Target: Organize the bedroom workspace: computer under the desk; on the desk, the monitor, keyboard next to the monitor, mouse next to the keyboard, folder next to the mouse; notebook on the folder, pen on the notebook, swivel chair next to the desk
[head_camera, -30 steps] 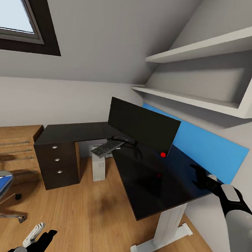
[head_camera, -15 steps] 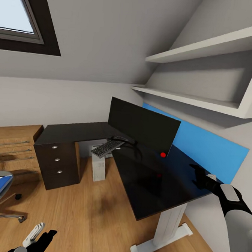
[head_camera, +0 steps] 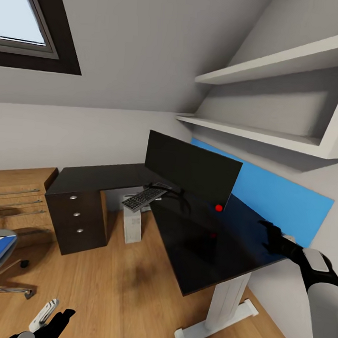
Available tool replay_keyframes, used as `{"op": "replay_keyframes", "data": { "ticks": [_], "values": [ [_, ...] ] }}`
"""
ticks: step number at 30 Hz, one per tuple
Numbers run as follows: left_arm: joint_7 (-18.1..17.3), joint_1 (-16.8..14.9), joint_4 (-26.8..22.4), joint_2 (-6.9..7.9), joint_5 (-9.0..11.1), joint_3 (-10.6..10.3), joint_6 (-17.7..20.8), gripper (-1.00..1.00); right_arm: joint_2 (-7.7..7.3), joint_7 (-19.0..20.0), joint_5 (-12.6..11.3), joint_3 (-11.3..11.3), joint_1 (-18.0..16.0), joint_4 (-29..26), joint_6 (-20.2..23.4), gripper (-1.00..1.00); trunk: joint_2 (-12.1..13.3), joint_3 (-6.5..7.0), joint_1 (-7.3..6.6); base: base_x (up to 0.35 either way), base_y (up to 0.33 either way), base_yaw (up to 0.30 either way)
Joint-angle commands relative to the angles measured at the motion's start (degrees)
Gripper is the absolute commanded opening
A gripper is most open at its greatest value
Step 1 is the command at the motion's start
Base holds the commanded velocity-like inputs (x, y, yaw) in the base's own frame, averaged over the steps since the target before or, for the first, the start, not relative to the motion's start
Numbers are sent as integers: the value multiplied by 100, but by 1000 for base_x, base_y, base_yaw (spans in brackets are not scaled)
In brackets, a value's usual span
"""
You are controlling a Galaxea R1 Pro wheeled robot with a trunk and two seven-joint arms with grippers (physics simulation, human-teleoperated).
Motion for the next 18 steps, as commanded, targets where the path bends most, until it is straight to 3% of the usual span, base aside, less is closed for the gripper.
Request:
{"op": "replay_keyframes", "data": {
  "ticks": [1,3,18],
  "values": [
    [45,-1,-12,-1,57,6,21,100,-2,15,-2,-68,-6,0,37,100,-5,-7,1,67,-80,0],
    [47,2,-14,0,26,5,9,100,-14,7,-150,-233,-3,-5,49,100,-5,-7,1,166,-177,-3],
    [54,48,-6,16,32,30,5,100,-19,7,-124,-194,-24,200,8,100,-5,-7,1,238,-245,-7]
  ]
}}
